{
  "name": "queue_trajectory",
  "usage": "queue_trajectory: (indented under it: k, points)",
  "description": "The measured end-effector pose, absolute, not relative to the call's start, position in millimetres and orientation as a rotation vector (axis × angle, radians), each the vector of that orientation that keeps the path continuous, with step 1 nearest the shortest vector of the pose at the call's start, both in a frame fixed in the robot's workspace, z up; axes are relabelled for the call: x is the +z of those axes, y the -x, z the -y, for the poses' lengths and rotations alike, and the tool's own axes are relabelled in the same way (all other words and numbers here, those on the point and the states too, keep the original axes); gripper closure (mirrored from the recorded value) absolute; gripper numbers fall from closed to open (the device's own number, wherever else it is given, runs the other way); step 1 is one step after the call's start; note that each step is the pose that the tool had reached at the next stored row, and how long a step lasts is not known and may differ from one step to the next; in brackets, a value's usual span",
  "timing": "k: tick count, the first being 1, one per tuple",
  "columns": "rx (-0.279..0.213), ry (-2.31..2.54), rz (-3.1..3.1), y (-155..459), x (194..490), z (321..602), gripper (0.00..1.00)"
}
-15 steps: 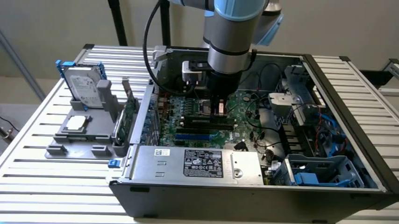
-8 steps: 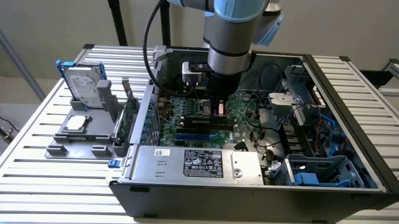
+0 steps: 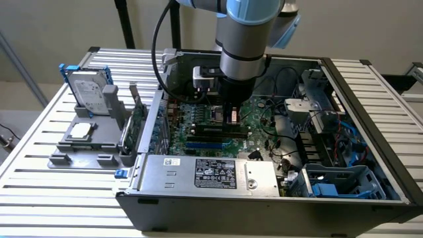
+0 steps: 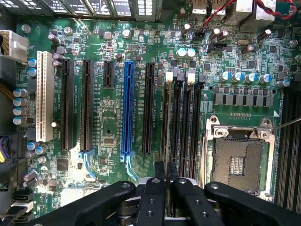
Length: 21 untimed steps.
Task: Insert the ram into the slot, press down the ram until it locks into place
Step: 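Insert the ram into the slot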
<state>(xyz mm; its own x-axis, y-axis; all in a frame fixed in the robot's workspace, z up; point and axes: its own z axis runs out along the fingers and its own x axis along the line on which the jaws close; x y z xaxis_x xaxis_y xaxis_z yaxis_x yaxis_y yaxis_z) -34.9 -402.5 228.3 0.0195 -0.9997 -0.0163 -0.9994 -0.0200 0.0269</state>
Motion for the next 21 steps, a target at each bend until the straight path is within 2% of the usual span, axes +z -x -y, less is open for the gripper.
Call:
queue_trajectory:
  k: [13, 15, 16, 17, 21]
  points:
    - [-0.047, -2.237, 2.194, 35.5, 224.2, 402.5, 0.87]
    - [-0.047, -2.237, 2.194, 35.5, 224.3, 402.6, 0.80]
    - [-0.048, -2.237, 2.194, 35.4, 225.6, 402.5, 0.80]
    - [-0.048, -2.237, 2.194, 35.4, 229.6, 402.5, 0.73]
    - [-0.048, -2.237, 2.194, 35.7, 247.9, 402.5, 0.73]
